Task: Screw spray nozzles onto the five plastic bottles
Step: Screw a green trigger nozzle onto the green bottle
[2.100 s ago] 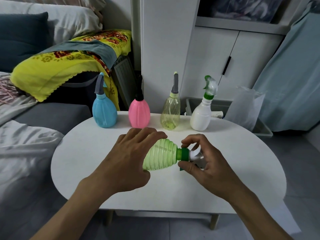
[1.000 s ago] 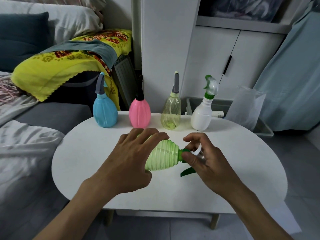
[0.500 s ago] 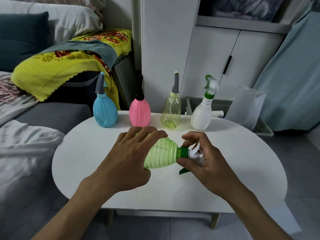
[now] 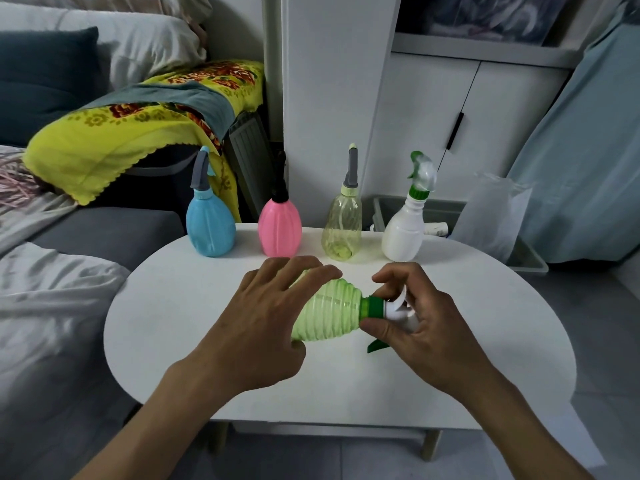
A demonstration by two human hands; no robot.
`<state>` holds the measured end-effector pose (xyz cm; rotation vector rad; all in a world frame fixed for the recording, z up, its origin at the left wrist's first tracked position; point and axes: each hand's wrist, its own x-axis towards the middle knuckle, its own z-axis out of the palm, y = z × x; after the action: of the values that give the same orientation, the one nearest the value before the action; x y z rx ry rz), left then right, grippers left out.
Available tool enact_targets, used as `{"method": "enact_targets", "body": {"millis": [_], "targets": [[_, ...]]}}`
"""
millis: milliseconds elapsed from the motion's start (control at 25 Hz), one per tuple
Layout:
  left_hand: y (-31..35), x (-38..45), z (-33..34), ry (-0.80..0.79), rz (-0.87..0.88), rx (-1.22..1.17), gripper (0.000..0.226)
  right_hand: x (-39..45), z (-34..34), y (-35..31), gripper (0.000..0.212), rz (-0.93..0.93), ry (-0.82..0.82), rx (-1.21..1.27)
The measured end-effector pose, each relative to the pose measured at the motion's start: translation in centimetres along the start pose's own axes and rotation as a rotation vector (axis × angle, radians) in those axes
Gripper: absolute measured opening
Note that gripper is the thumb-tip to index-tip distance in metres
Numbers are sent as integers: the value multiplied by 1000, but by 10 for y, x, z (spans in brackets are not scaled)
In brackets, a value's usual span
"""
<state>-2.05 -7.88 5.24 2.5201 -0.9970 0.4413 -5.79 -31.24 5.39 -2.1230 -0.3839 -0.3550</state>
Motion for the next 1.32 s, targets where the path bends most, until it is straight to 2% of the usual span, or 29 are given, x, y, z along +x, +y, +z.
{"method": "enact_targets", "body": {"millis": [80, 200, 280, 320, 400, 480, 560, 600, 640, 680, 760, 800, 880, 960, 1040, 1120, 1200, 1320], "targets": [[0, 1, 2, -6, 19, 9, 98, 0, -2, -3, 41, 10, 9, 19], [4, 3, 0, -9, -46, -62, 93, 0, -7, -10, 46, -7, 42, 56], [6, 7, -6, -30, -131, -224, 88, 3, -25, -12, 44, 82, 19, 372], [6, 9, -9, -74, -188, -394, 84, 5, -35, -12, 49, 169, -11, 646], [10, 9, -13, -205, -296, -938, 68, 8, -47, -9, 57, 323, -54, 1102], [20, 7, -15, -343, -406, -1454, 58, 9, -40, -7, 50, 339, -104, 1220], [31, 9, -13, -441, -508, -1754, 69, 8, -20, -8, 46, 289, -136, 1210], [33, 12, -12, -446, -556, -1832, 79, 7, -11, -10, 45, 293, -133, 1225], [32, 13, -8, -391, -601, -1829, 82, 7, -5, -11, 48, 325, -133, 1275], [31, 12, -5, -360, -600, -1786, 75, 6, -2, -12, 53, 357, -141, 1338], [30, 9, 1, -485, -443, -1910, 48, 5, 3, -14, 53, 369, -167, 1455], [30, 8, 2, -533, -445, -1977, 42, 4, 3, -15, 50, 352, -166, 1499], [23, 6, 6, -572, -547, -2026, 53, 8, 2, -17, 42, 298, -81, 1536], [23, 11, 6, -576, -627, -1982, 64, 11, 2, -17, 30, 298, 131, 1430], [19, 17, 13, -352, -684, -1724, 61, 13, 6, -17, 20, 355, 314, 1240], [22, 19, 15, -116, -622, -1477, 54, 14, 9, -14, 20, 392, 402, 1136], [25, 15, 12, -133, -511, -1355, 59, 14, 4, -14, 17, 389, 362, 1175], [31, 11, 9, -402, -496, -1525, 68, 10, -9, -15, 20, 301, 51, 1333]]}}
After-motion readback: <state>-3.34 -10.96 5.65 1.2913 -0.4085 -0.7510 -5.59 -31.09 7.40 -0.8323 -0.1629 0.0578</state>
